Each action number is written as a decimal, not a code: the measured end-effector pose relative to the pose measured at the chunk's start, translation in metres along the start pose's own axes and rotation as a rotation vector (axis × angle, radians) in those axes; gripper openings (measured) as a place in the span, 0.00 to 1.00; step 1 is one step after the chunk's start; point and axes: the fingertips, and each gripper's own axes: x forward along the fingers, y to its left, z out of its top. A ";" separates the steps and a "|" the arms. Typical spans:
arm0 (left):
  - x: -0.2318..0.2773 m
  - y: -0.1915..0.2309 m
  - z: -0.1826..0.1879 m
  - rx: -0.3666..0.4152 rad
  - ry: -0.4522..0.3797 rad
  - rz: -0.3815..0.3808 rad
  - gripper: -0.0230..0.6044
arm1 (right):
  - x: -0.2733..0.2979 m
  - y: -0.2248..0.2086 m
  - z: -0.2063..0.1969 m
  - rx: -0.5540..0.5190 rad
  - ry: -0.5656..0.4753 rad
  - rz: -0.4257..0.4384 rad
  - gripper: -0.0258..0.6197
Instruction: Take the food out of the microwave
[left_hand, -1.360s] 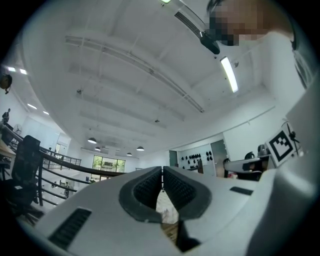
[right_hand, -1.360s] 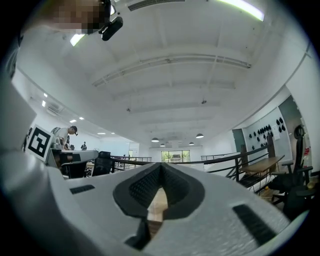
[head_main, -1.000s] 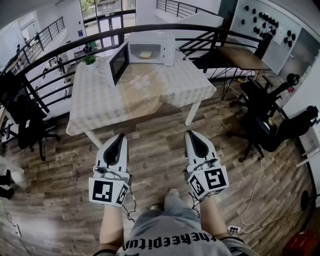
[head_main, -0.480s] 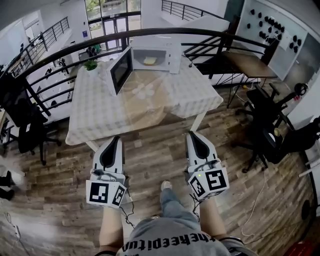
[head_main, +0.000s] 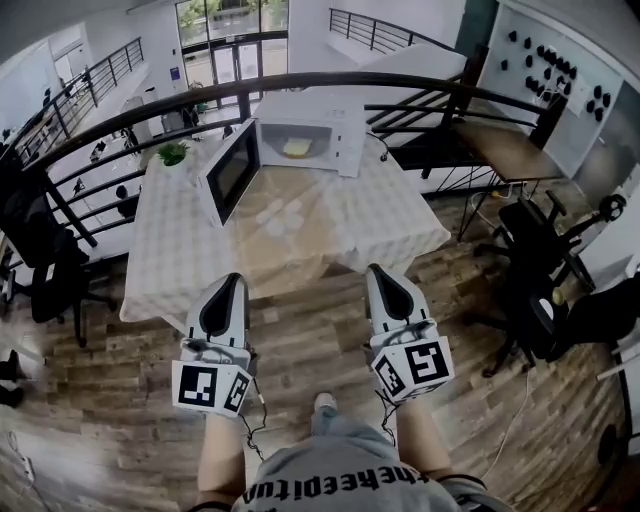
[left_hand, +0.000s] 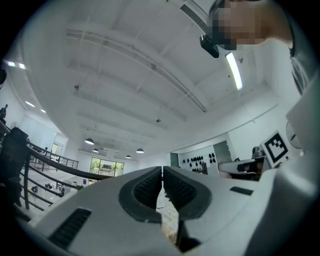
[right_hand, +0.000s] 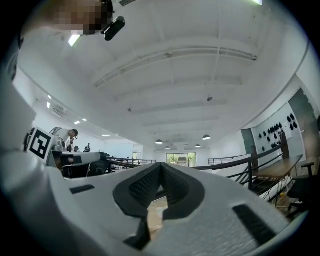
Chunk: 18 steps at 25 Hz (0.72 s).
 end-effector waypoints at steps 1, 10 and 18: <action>0.012 0.001 -0.002 0.001 -0.004 0.004 0.06 | 0.010 -0.008 -0.001 0.000 -0.002 0.005 0.05; 0.090 0.005 -0.024 -0.009 -0.018 0.033 0.06 | 0.077 -0.064 -0.013 -0.006 -0.007 0.058 0.05; 0.123 0.018 -0.037 0.026 0.002 0.054 0.06 | 0.118 -0.080 -0.031 0.028 0.000 0.091 0.05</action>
